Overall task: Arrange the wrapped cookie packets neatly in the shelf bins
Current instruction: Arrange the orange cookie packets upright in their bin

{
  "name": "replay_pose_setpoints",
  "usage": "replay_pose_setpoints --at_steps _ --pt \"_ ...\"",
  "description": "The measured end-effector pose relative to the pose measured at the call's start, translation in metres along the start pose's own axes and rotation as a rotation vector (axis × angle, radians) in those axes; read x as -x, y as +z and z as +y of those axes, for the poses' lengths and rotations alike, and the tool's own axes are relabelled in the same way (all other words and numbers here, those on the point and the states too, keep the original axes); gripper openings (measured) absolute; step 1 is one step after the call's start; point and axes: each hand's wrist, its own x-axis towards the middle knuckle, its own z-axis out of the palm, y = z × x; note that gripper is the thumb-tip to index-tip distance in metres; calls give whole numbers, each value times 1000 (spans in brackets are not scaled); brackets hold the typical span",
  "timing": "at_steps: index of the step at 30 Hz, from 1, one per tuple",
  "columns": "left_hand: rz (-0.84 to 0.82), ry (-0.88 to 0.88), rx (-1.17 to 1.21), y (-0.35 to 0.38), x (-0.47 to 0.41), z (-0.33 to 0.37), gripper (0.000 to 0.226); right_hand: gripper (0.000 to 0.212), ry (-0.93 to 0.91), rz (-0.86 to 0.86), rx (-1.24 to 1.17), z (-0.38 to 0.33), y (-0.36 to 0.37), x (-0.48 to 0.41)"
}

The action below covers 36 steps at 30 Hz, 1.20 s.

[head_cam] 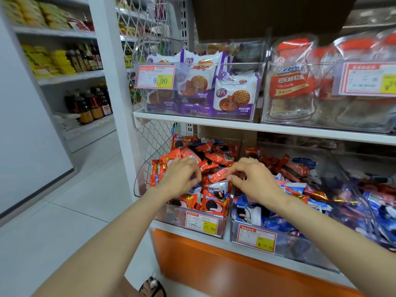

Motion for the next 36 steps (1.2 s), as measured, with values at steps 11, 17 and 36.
replay_pose_setpoints --at_steps 11,17,36 --pt "441 -348 589 -29 8 -14 9 26 -61 -122 195 -32 25 -22" --pt "469 -549 443 -27 20 -36 12 24 -94 -231 282 -42 40 -30" --pt "496 -521 695 -36 14 -15 23 13 126 141 -282 -19 -22 -11"
